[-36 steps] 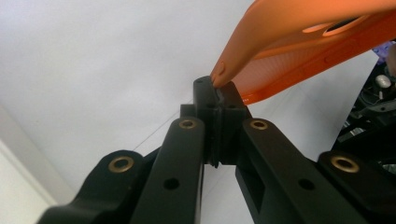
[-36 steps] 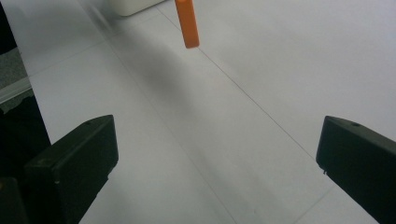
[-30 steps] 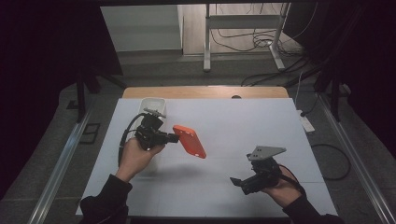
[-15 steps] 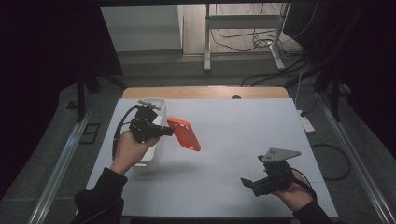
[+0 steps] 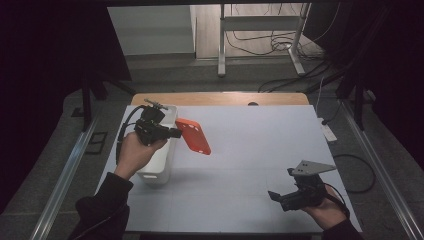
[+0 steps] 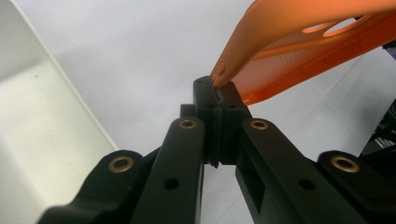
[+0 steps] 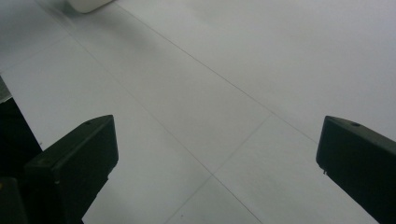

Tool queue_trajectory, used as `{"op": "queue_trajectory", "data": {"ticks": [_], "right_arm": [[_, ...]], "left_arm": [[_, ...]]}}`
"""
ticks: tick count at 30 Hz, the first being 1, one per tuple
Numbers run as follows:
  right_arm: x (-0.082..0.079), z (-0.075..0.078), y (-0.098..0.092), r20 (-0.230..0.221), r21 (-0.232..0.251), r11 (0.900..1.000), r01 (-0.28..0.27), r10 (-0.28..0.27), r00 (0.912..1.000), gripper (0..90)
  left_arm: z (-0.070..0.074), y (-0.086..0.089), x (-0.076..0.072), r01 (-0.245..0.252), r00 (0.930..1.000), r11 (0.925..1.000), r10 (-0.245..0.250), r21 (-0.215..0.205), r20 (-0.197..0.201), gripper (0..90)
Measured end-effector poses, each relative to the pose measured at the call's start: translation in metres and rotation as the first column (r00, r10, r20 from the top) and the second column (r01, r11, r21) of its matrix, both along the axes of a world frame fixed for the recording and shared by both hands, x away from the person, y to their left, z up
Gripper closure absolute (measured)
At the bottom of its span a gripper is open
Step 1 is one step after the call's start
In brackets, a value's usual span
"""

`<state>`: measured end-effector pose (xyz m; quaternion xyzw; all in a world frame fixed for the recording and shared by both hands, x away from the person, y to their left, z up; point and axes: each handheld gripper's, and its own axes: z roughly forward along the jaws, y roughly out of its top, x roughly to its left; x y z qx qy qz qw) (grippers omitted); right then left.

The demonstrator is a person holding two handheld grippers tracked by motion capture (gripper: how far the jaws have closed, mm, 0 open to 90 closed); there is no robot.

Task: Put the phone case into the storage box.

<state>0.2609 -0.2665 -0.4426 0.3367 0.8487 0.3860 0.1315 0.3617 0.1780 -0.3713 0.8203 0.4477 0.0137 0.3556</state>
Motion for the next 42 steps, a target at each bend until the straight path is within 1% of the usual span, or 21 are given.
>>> {"op": "queue_trajectory", "data": {"ticks": [2,5,12,20,24,26,30,33,38,39,41,42], "right_arm": [[-0.001,0.0,-0.005,-0.002,-0.001,1.0,0.018,-0.018,0.9998,0.0],[-0.001,0.0,-0.007,-0.002,0.0,1.0,0.024,-0.024,0.9997,0.0],[-0.004,-0.001,-0.023,-0.003,-0.002,0.997,0.078,-0.078,0.997,0.0],[-0.009,-0.001,-0.039,-0.001,-0.015,0.991,0.133,-0.133,0.9911,0.0],[-0.012,-0.001,-0.048,-0.007,-0.019,0.987,0.16,-0.161,0.987,0.0],[-0.012,-0.002,-0.049,-0.008,-0.021,0.986,0.166,-0.167,0.986,0.0],[-0.015,-0.002,-0.06,-0.016,-0.02,0.978,0.206,-0.207,0.9783,0.0],[-0.018,-0.002,-0.065,-0.015,-0.018,0.975,0.222,-0.223,0.9748,0.0],[-0.021,0.0,-0.069,-0.009,-0.016,0.971,0.238,-0.239,0.9711,0.0],[-0.022,0.0,-0.071,-0.01,-0.02,0.97,0.244,-0.244,0.9697,0.0],[-0.023,0.001,-0.071,-0.009,-0.023,0.969,0.248,-0.248,0.9688,0.0],[-0.023,0.001,-0.072,-0.005,-0.022,0.969,0.248,-0.248,0.9688,0.0]], "left_arm": [[0.003,0.003,0.002,-0.009,1.0,1.0,0.009,0.004,0.0,89.1],[0.005,0.005,0.003,-0.015,0.9999,0.9999,0.015,0.005,0.002,89.1],[0.013,0.013,0.008,-0.037,0.9993,0.999,0.037,0.025,0.006,89.1],[0.021,0.021,0.013,-0.058,0.9983,0.9975,0.058,0.04,0.009,89.1],[0.024,0.025,0.015,-0.071,0.9974,0.9966,0.071,0.04,0.008,89.1],[0.025,0.026,0.016,-0.068,0.9977,0.9967,0.068,0.044,0.008,89.1],[0.031,0.035,0.02,-0.095,0.9955,0.9945,0.094,0.044,0.009,89.1],[0.035,0.04,0.021,-0.109,0.994,0.9928,0.108,0.049,0.014,89.1],[0.041,0.049,0.022,-0.132,0.9912,0.9894,0.131,0.06,0.018,89.2],[0.044,0.053,0.023,-0.146,0.9892,0.9874,0.145,0.061,0.021,89.1],[0.045,0.055,0.024,-0.15,0.9887,0.9866,0.148,0.065,0.02,89.2],[0.046,0.058,0.024,-0.16,0.9871,0.9849,0.159,0.067,0.02,89.2]]}}
